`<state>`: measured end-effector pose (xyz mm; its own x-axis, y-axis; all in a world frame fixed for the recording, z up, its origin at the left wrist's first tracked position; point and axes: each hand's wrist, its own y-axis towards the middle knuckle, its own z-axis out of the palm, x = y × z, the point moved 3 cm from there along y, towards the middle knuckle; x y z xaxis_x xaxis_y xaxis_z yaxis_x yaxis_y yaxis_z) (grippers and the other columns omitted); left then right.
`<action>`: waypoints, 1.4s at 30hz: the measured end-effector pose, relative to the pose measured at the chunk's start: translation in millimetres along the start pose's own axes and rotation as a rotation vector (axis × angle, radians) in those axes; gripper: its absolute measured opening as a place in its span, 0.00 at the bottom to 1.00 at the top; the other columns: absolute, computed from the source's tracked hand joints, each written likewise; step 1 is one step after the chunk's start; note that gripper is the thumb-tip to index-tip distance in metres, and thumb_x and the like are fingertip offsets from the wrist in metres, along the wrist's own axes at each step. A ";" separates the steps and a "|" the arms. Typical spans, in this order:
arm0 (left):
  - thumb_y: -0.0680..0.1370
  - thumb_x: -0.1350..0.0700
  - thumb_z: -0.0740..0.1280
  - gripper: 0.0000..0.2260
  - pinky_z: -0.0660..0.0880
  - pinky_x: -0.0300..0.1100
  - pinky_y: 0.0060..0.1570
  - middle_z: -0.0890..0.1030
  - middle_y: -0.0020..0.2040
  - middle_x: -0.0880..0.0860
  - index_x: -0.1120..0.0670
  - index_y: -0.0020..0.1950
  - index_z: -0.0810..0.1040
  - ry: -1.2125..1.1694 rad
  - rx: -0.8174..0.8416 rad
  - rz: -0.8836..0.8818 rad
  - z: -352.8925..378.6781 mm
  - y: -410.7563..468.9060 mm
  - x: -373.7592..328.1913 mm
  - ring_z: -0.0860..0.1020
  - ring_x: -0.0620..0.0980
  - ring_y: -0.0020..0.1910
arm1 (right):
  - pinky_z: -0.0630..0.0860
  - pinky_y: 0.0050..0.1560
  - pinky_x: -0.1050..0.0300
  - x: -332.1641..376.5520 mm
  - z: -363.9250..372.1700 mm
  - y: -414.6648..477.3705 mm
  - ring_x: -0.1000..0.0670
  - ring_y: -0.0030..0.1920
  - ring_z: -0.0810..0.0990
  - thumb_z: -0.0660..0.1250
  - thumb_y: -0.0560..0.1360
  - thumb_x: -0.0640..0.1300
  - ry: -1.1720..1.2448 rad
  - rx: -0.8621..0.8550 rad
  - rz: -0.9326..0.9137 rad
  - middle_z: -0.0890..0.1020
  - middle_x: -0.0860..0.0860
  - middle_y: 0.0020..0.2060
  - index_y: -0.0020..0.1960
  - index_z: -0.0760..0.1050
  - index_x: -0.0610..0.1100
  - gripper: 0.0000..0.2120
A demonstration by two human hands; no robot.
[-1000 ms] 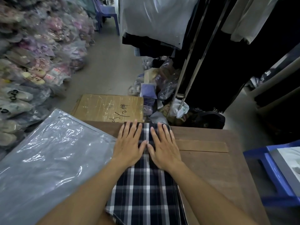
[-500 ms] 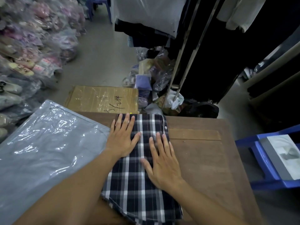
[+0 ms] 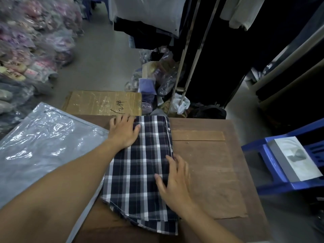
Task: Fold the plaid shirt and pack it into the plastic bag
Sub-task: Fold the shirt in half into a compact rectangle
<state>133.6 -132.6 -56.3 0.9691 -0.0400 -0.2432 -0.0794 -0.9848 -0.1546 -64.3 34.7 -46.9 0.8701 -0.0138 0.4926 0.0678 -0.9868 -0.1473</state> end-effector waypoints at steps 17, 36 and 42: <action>0.78 0.52 0.68 0.06 0.65 0.52 0.65 0.81 0.57 0.53 0.50 0.54 0.80 -0.146 0.113 -0.192 -36.9 15.9 1.9 0.76 0.55 0.60 | 0.79 0.46 0.53 -50.4 -82.6 43.2 0.54 0.45 0.80 0.75 0.71 0.47 0.224 0.280 0.458 0.79 0.59 0.43 0.56 0.71 0.57 0.19; 0.75 0.39 0.70 0.19 0.79 0.41 0.40 0.85 0.36 0.51 0.56 0.41 0.80 -0.520 0.645 -0.309 -0.7 -85.9 -60.4 0.82 0.48 0.33 | 0.67 0.67 0.42 -105.7 -114.0 143.4 0.39 0.67 0.69 0.62 0.76 0.40 -0.766 0.232 0.098 0.72 0.44 0.66 0.74 0.65 0.53 0.27; 0.78 0.40 0.63 0.19 0.77 0.52 0.54 0.82 0.52 0.54 0.54 0.51 0.81 -0.217 -0.063 -0.424 -40.9 -52.7 18.6 0.78 0.57 0.54 | 0.67 0.66 0.46 -88.5 -120.7 134.5 0.39 0.66 0.69 0.66 0.72 0.40 -0.662 0.111 0.018 0.72 0.43 0.66 0.72 0.66 0.48 0.29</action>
<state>165.4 -88.4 -13.5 0.8415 0.3971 -0.3664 0.3330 -0.9152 -0.2270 -191.1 -116.3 -6.8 0.9850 0.1071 -0.1355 0.0698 -0.9643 -0.2555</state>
